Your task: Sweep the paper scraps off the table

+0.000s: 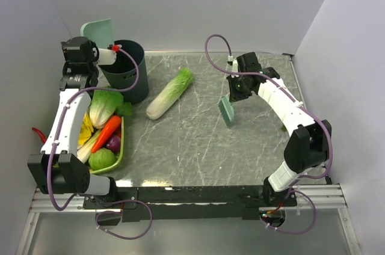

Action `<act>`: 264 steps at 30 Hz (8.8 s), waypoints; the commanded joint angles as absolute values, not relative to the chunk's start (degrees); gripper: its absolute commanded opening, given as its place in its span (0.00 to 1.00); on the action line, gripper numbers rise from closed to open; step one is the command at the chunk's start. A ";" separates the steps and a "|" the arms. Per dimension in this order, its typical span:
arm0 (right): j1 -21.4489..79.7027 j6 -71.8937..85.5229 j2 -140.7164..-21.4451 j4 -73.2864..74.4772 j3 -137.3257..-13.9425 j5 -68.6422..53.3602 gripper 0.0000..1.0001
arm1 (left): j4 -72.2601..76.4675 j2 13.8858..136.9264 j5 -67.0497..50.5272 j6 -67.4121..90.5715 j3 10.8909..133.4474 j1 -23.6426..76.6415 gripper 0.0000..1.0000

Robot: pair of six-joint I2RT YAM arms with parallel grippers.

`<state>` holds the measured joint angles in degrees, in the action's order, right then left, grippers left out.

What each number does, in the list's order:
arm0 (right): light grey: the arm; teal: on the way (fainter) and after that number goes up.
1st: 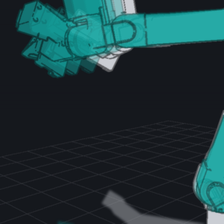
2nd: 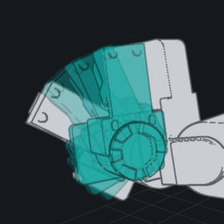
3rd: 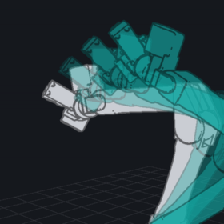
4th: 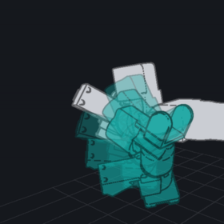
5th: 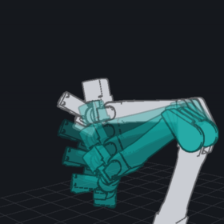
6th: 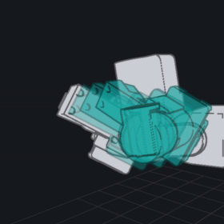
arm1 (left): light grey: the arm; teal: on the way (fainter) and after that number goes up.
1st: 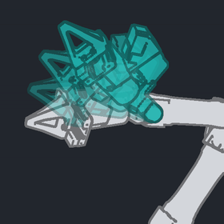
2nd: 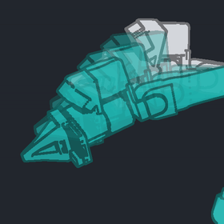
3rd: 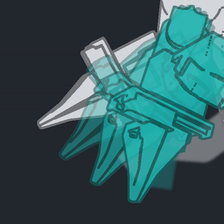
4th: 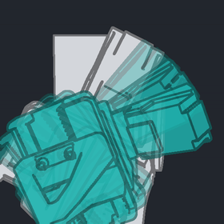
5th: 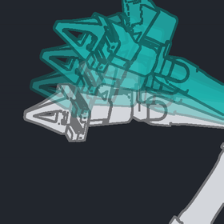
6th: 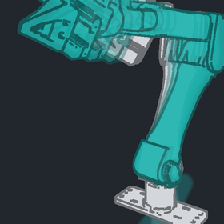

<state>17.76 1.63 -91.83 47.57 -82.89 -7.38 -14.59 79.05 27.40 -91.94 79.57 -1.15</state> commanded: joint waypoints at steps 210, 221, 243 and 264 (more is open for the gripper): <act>5.36 -14.40 -80.07 46.32 -86.13 -11.96 0.00 | -42.70 96.60 24.62 -69.06 120.93 5.52 0.01; 7.12 -58.69 -63.65 15.52 -58.74 -15.28 0.00 | -58.26 88.15 1.34 -53.54 109.97 25.21 0.01; 7.30 -92.01 -46.50 -28.21 -6.86 -19.07 0.00 | -56.88 109.51 -10.81 -20.84 93.61 37.79 0.01; 7.29 -91.41 -26.55 5.62 -3.69 -20.74 0.06 | -50.71 111.97 -9.14 -18.72 86.05 37.79 0.01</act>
